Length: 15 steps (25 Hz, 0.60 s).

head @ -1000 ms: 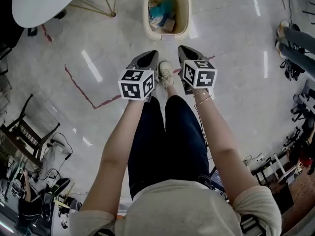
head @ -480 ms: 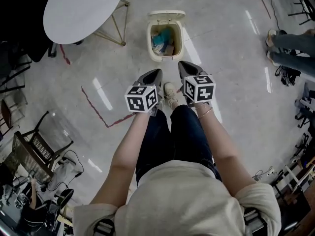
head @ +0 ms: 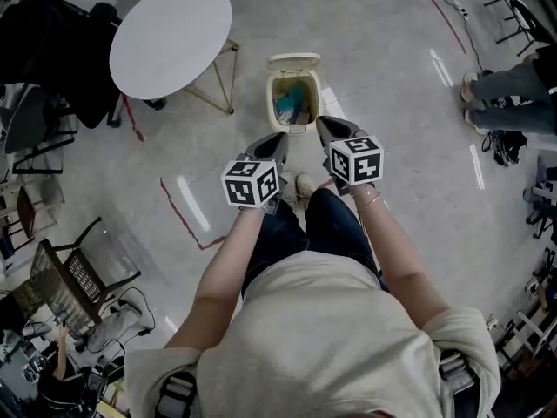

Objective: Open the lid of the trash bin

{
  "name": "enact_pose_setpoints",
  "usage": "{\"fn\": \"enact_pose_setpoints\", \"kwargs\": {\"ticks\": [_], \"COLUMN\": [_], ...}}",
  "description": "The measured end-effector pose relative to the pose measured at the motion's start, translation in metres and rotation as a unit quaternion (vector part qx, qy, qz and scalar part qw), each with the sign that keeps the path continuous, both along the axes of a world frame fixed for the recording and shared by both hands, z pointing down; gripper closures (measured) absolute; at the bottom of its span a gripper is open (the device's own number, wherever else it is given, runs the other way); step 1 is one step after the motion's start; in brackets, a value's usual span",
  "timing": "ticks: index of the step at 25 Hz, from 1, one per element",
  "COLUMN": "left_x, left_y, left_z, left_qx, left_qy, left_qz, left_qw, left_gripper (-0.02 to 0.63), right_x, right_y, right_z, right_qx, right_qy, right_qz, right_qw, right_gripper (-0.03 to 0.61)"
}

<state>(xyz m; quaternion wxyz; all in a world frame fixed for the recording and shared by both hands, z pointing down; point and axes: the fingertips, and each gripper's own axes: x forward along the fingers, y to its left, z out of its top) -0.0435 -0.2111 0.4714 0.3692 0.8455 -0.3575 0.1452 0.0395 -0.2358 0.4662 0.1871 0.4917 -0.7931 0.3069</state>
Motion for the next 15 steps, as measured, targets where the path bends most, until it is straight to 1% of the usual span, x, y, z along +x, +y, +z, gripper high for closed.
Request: {"fn": "enact_pose_setpoints", "kwargs": {"ticks": [2, 3, 8, 12, 15], "left_x": [0.006, 0.007, 0.005, 0.008, 0.004], "left_y": [-0.004, -0.007, -0.011, -0.002, 0.0], "left_z": [-0.02, -0.029, -0.064, -0.084, -0.091], "left_qx": [0.017, 0.027, 0.07, 0.091, 0.097], "left_qy": [0.015, 0.016, -0.005, -0.006, -0.001], "left_qz": [0.009, 0.012, 0.024, 0.03, 0.021], "left_qw": [0.9997, 0.9995, 0.9972, 0.9954, 0.9951], "left_gripper": [0.604, 0.604, 0.604, 0.604, 0.604], "right_x": [-0.001, -0.003, -0.012, -0.014, -0.02], "right_y": [0.0, 0.0, 0.001, 0.004, 0.006], "right_z": [-0.017, -0.026, -0.065, -0.092, -0.11], "right_qx": [0.017, 0.028, 0.067, 0.094, 0.117], "right_qy": [-0.002, -0.003, -0.019, -0.026, -0.021], "right_qz": [-0.007, -0.008, -0.016, -0.027, -0.035], "right_qw": [1.0, 1.0, 0.997, 0.995, 0.992], "right_gripper": [0.571, 0.571, 0.571, 0.571, 0.571]}}
